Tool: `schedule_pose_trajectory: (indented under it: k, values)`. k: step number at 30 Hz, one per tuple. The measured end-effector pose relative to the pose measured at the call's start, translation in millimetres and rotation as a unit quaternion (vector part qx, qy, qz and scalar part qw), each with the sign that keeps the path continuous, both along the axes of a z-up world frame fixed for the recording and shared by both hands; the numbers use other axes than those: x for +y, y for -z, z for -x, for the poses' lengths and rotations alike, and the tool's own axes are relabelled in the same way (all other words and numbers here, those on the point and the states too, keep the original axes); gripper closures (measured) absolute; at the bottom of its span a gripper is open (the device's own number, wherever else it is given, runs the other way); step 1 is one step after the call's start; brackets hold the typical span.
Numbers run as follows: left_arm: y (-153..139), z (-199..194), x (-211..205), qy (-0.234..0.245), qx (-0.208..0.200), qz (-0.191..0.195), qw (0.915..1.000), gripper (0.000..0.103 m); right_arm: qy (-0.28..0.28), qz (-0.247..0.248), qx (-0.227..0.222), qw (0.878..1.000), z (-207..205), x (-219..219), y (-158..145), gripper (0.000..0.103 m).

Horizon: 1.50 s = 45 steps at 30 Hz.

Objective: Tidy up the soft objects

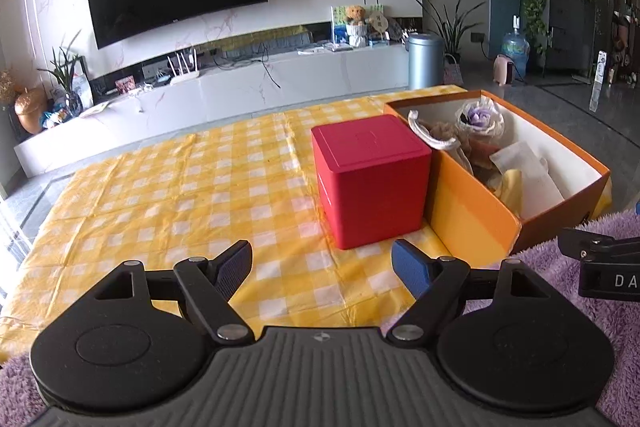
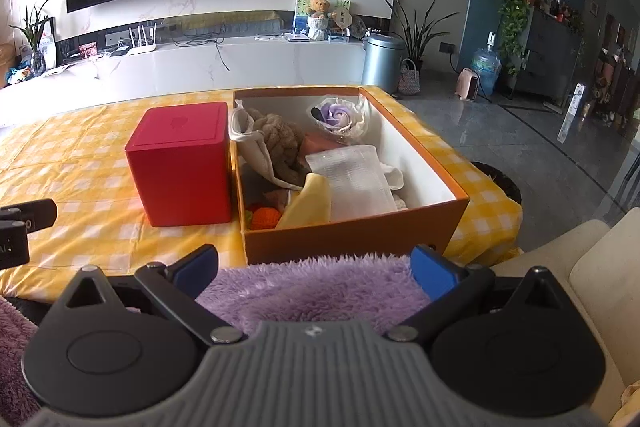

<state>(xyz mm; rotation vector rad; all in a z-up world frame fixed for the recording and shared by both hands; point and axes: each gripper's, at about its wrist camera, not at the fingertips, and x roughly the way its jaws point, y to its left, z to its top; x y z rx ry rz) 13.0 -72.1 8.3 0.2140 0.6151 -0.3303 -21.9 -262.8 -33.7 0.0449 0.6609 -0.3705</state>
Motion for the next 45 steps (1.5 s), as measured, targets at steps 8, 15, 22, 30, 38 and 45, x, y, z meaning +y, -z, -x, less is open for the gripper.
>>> schedule_pose_trajectory:
  k: [8, 15, 22, 30, 38, 45]
  values:
    - [2.0, 0.9, 0.0, -0.002, 0.013, -0.004, 0.9999, 0.010, 0.001, 0.003, -0.003, 1.000, -0.2, 2.6, 1.9, 0.003]
    - [0.4, 1.3, 0.1, -0.002, 0.012, -0.004, 0.9999, 0.010, 0.001, 0.001, -0.006, 1.000, 0.9, 2.3, 0.8, 0.003]
    - [-2.3, 2.5, 0.8, -0.003, 0.010, -0.005, 0.9999, 0.010, 0.001, 0.000, -0.007, 1.000, 2.3, 2.3, 0.5, 0.003]
    - [-3.7, 3.3, 1.0, -0.003, 0.010, -0.005, 0.9999, 0.010, 0.000, 0.001, -0.007, 1.000, 2.5, 1.9, 0.1, 0.003]
    - [-5.3, 4.9, 1.6, -0.005, 0.006, -0.009, 0.9999, 0.010, 0.000, 0.002, -0.008, 1.000, 2.6, 2.1, 0.4, 0.003]
    - [-5.2, 6.2, 1.7, -0.004, 0.008, -0.008, 0.9999, 0.010, -0.001, 0.001, -0.012, 1.000, 3.0, 2.0, -2.5, 0.003]
